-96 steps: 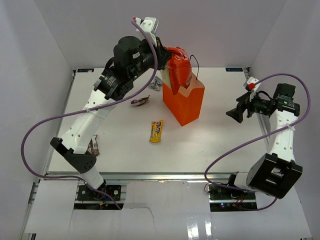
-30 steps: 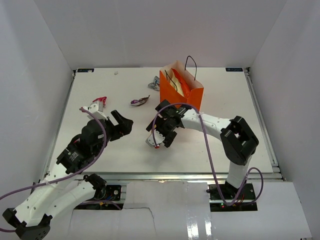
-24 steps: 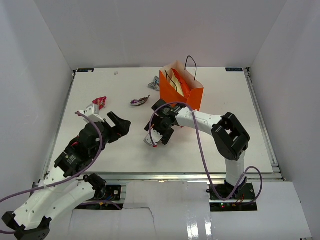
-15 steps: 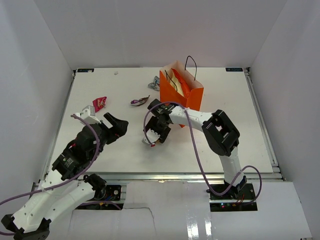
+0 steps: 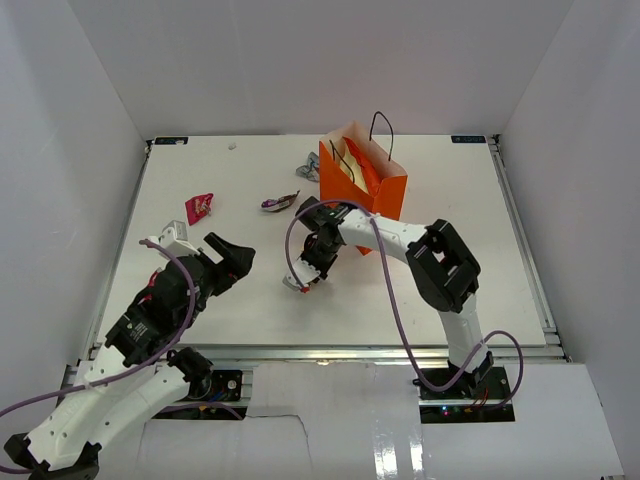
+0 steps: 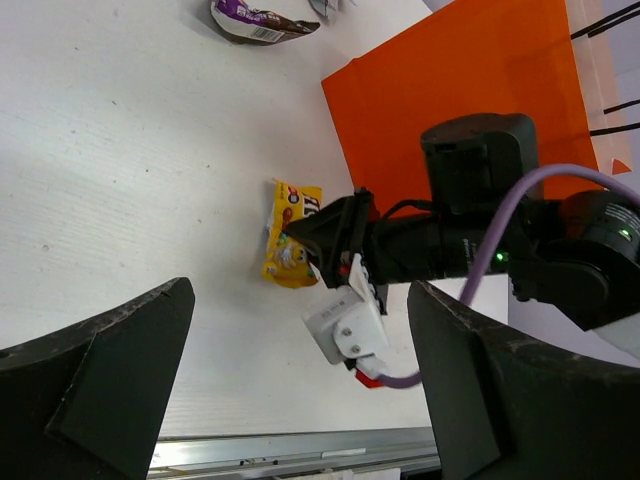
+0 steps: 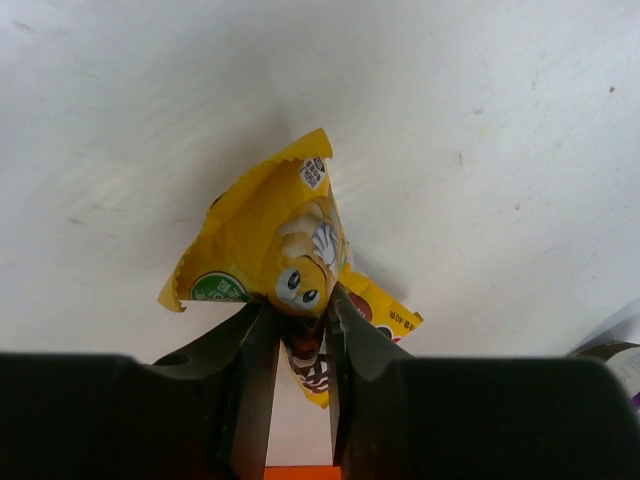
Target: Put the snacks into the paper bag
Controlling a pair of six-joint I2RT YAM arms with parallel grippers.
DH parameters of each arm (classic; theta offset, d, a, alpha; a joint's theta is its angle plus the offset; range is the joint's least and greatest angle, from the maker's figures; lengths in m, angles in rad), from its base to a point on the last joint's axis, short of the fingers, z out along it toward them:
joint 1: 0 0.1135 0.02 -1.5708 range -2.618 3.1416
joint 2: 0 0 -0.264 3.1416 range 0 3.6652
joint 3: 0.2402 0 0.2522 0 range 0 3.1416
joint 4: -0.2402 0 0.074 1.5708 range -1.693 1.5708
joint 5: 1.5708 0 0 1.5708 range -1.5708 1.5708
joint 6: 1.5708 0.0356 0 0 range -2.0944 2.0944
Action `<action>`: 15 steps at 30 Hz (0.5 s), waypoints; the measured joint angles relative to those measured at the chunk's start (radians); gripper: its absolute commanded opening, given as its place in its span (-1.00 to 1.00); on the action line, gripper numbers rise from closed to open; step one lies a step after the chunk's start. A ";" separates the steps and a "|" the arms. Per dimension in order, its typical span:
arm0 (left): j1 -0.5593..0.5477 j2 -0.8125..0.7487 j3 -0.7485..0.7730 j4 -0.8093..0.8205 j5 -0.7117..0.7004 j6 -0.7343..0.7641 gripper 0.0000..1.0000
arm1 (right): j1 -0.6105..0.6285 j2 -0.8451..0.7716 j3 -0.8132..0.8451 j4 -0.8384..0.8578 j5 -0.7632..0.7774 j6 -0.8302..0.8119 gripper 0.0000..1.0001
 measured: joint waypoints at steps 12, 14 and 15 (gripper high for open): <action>0.000 0.028 -0.017 0.010 0.001 -0.040 0.96 | -0.008 -0.478 -0.062 -0.170 -0.393 0.287 -0.64; 0.000 0.045 -0.023 0.028 0.005 -0.045 0.96 | -0.026 -0.542 -0.020 -0.182 -0.446 0.369 -0.65; 0.000 0.056 -0.026 0.037 0.008 -0.046 0.96 | -0.045 -0.566 0.006 -0.177 -0.468 0.419 -0.65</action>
